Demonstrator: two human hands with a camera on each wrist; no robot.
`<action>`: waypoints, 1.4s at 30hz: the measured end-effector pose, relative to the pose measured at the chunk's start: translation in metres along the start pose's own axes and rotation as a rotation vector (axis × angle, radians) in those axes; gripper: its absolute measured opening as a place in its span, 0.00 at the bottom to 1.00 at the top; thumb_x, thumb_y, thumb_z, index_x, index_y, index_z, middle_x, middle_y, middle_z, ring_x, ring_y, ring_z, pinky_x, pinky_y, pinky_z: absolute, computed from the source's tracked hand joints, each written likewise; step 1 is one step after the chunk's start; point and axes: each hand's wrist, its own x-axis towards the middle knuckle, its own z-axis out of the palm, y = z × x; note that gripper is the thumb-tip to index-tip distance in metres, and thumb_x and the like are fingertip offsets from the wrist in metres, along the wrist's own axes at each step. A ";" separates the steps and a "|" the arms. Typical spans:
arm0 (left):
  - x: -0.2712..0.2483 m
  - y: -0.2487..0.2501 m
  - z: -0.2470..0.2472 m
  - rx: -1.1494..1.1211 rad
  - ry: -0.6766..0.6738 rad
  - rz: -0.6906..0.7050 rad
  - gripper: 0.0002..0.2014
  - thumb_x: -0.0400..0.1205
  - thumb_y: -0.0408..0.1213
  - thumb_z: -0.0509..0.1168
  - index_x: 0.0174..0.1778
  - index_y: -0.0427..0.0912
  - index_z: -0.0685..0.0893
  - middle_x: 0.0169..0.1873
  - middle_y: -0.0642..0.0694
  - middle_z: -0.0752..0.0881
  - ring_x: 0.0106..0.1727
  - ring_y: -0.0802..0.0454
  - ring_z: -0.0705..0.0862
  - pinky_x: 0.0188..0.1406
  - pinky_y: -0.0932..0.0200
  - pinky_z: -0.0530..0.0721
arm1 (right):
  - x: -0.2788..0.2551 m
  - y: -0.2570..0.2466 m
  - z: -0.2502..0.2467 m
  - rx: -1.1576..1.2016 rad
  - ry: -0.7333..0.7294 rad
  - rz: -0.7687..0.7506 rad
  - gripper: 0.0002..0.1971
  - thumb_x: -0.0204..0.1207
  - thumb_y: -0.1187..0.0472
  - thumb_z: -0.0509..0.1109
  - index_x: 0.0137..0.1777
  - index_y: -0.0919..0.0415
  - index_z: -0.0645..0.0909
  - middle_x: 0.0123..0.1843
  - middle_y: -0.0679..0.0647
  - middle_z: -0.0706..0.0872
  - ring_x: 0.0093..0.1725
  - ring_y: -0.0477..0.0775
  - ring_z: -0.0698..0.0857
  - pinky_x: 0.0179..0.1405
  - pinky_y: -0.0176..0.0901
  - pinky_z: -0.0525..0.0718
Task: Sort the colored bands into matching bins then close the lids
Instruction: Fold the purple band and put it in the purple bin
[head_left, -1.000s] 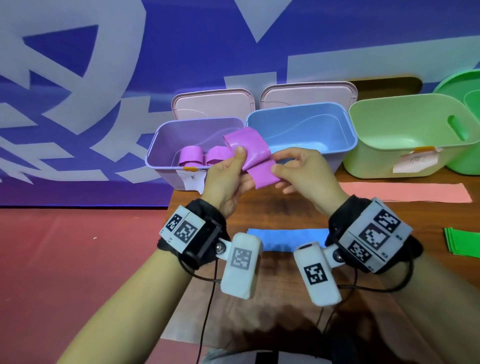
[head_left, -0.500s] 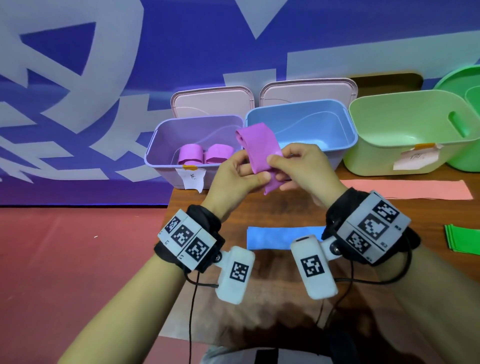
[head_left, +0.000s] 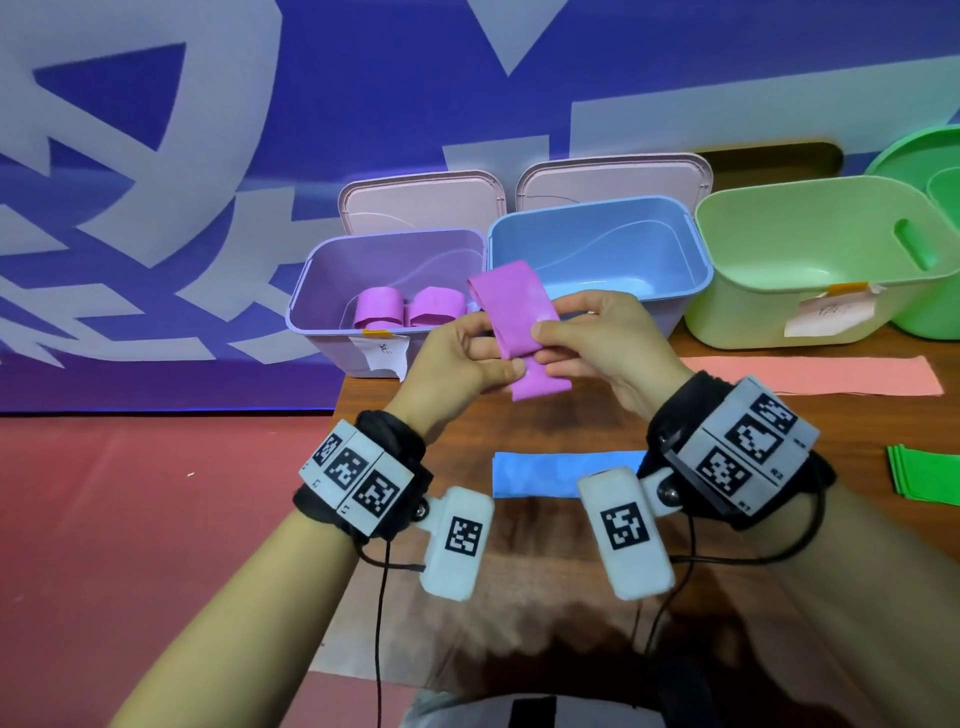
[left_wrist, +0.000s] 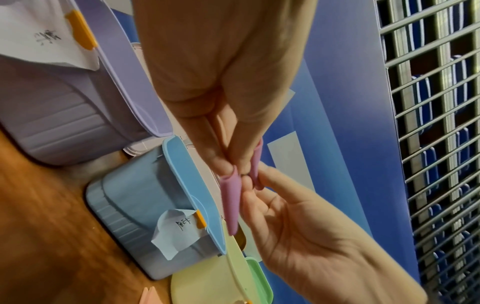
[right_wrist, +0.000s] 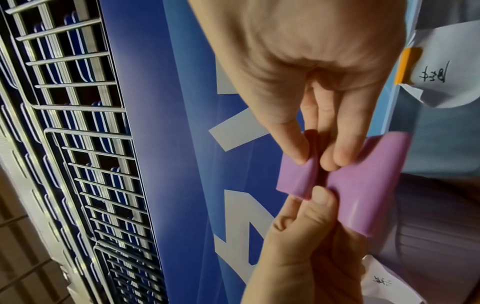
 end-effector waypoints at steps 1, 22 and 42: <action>-0.001 0.001 0.000 -0.013 -0.020 -0.003 0.20 0.74 0.16 0.67 0.61 0.32 0.79 0.38 0.48 0.91 0.40 0.54 0.89 0.42 0.60 0.88 | 0.000 0.000 0.000 -0.015 0.005 -0.006 0.10 0.72 0.70 0.73 0.52 0.63 0.78 0.35 0.57 0.85 0.25 0.45 0.84 0.30 0.36 0.88; -0.005 0.006 -0.015 0.421 0.120 0.328 0.12 0.74 0.20 0.69 0.50 0.37 0.89 0.31 0.55 0.88 0.28 0.72 0.79 0.33 0.79 0.76 | 0.000 0.006 -0.007 0.352 -0.217 0.299 0.14 0.85 0.55 0.56 0.50 0.63 0.80 0.41 0.62 0.88 0.38 0.57 0.89 0.38 0.46 0.89; 0.000 0.015 -0.011 -0.176 0.045 -0.096 0.09 0.83 0.27 0.58 0.50 0.43 0.81 0.47 0.46 0.88 0.46 0.56 0.86 0.52 0.60 0.84 | 0.003 0.012 -0.006 -0.072 -0.093 -0.140 0.06 0.78 0.64 0.68 0.51 0.59 0.85 0.46 0.52 0.87 0.41 0.44 0.83 0.41 0.31 0.80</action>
